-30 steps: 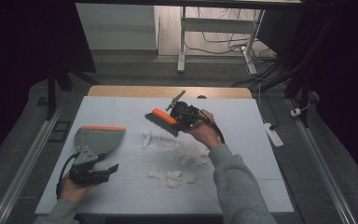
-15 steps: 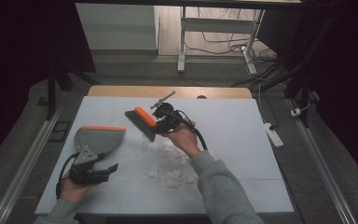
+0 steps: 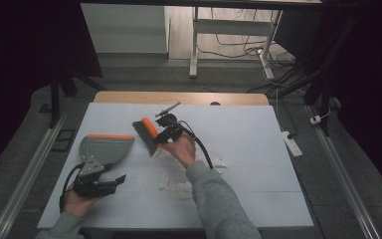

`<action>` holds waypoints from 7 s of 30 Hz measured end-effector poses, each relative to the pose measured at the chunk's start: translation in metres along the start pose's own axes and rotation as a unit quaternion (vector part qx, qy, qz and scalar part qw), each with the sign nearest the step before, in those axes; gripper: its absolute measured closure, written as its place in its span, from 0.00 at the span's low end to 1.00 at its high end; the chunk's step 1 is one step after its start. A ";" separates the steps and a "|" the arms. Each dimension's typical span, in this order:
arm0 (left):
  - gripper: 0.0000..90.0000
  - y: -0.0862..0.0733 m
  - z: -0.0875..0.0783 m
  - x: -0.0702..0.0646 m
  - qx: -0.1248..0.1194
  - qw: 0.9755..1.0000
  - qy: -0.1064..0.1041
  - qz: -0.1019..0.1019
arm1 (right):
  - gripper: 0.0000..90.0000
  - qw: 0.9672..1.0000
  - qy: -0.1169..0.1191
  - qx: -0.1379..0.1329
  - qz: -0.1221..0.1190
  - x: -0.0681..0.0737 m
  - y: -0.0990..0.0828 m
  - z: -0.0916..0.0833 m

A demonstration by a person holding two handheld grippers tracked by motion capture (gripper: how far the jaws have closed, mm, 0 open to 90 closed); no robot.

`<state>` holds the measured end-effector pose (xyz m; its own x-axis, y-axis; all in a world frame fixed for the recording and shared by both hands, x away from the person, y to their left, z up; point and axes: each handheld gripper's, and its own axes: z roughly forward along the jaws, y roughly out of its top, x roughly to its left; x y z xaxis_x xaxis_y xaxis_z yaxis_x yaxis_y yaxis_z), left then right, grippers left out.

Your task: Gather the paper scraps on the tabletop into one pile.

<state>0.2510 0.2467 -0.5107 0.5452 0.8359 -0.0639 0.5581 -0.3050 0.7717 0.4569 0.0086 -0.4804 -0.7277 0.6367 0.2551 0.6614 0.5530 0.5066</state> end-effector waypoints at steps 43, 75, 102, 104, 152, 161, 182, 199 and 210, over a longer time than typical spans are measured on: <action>0.35 0.002 0.005 -0.005 0.008 1.000 0.001 0.005 | 0.78 0.981 -0.188 0.043 0.025 -0.067 -0.144 -0.152; 0.35 0.000 0.005 -0.003 0.011 1.000 0.003 0.005 | 0.78 0.993 -0.078 -0.026 -0.084 -0.013 -0.120 -0.159; 0.35 0.000 0.004 -0.001 0.012 1.000 0.004 0.003 | 0.78 0.972 -0.002 0.117 -0.206 0.084 -0.124 -0.102; 0.35 -0.001 0.004 -0.001 0.012 1.000 0.004 0.003 | 0.78 0.966 -0.001 0.138 -0.217 0.087 -0.123 -0.092; 0.36 -0.001 0.006 -0.001 0.015 1.000 0.007 0.004 | 0.78 0.953 -0.037 0.134 -0.269 0.024 -0.147 -0.120; 0.36 -0.002 0.005 0.000 0.015 1.000 0.006 0.004 | 0.78 0.956 -0.069 0.093 -0.268 0.013 -0.109 -0.102; 0.36 -0.002 0.005 -0.001 0.016 1.000 0.007 0.005 | 0.78 0.987 -0.134 -0.024 -0.090 -0.032 -0.120 -0.163; 0.36 -0.002 0.004 0.000 0.015 1.000 0.008 0.006 | 0.78 0.992 0.013 -0.039 -0.118 0.044 -0.105 -0.110; 0.36 -0.003 0.004 0.002 0.014 1.000 0.007 0.005 | 0.78 0.989 -0.050 0.018 -0.140 0.050 -0.085 -0.055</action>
<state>0.2528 0.2475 -0.5153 0.5418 0.8392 -0.0475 0.5702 -0.3254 0.7543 0.3537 -0.0359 -0.4655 -0.8626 0.5052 0.0265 0.4445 0.7318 0.5166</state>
